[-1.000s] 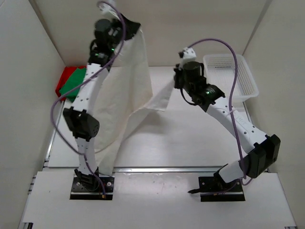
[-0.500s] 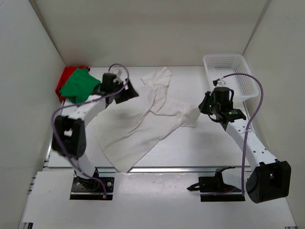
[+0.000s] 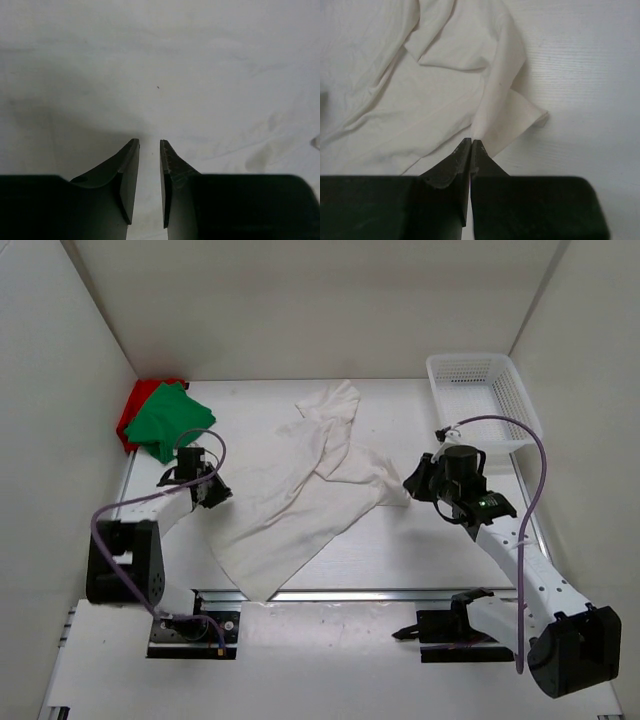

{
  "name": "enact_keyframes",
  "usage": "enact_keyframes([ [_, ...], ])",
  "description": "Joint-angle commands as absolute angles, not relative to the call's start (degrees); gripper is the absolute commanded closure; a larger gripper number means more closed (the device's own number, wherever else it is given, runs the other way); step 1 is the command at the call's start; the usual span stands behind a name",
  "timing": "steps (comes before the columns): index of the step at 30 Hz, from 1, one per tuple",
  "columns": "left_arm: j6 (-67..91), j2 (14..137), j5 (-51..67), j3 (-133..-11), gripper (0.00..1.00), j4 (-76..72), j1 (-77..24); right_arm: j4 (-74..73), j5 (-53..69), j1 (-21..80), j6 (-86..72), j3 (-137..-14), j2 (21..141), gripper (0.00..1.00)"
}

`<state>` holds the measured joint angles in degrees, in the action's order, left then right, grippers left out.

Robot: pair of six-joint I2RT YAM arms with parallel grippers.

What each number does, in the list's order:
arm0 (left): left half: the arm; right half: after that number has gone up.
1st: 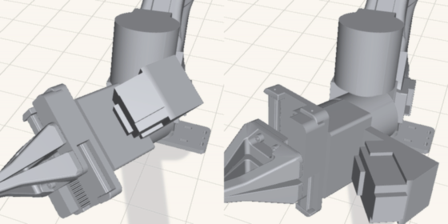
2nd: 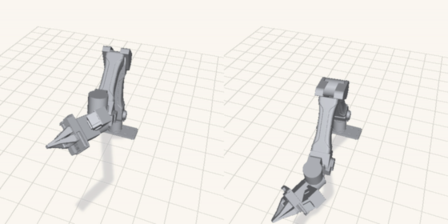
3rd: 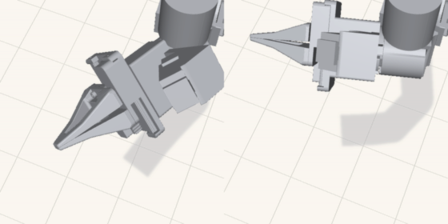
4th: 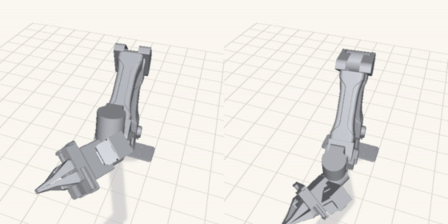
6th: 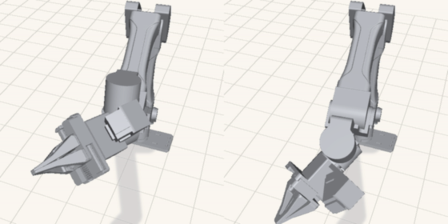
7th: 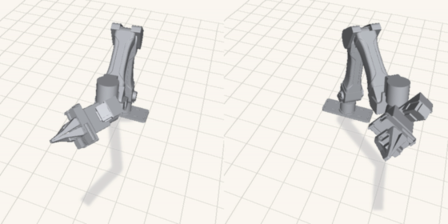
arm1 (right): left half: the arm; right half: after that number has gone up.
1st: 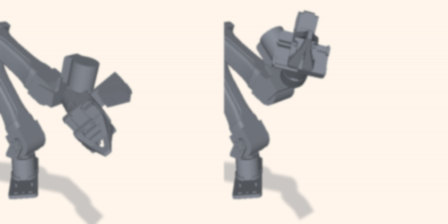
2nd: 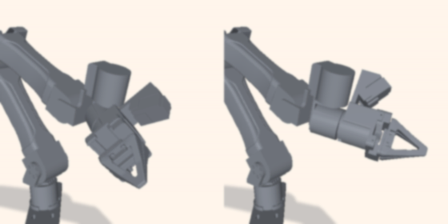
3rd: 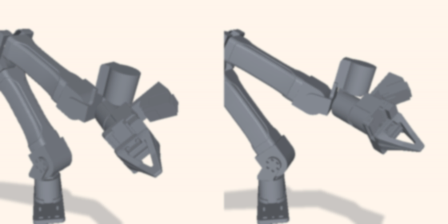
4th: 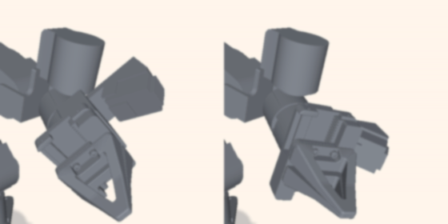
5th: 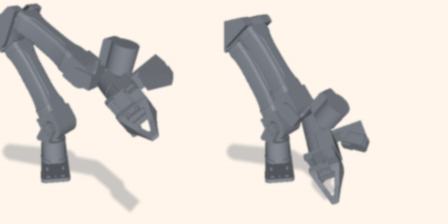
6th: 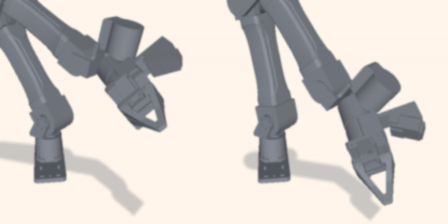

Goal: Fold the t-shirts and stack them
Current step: Flatten out the tshirt

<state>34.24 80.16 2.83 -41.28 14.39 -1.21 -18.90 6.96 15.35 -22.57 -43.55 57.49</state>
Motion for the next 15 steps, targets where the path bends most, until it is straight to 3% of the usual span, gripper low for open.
enact_keyframes([
  [1, 36.4, 87.7, 3.5, -44.5, 0.67, 12.1, -3.9, -18.1, 7.3, 15.7, -23.5, -41.8, 54.1, 1.0],
  [4, 38.0, 95.2, 3.3, -49.4, 0.68, 9.6, -5.5, -19.4, 7.3, 15.0, -23.6, -39.6, 51.2, 1.0],
  [10, 38.1, 114.7, 1.8, -72.4, 0.68, 14.1, -10.1, -23.1, 6.3, 13.5, -24.0, -35.4, 45.8, 1.0],
  [15, 36.1, 132.7, 0.1, -114.2, 0.66, 25.9, -16.1, -25.4, 8.8, 10.3, -25.8, -32.4, 43.9, 1.0],
])
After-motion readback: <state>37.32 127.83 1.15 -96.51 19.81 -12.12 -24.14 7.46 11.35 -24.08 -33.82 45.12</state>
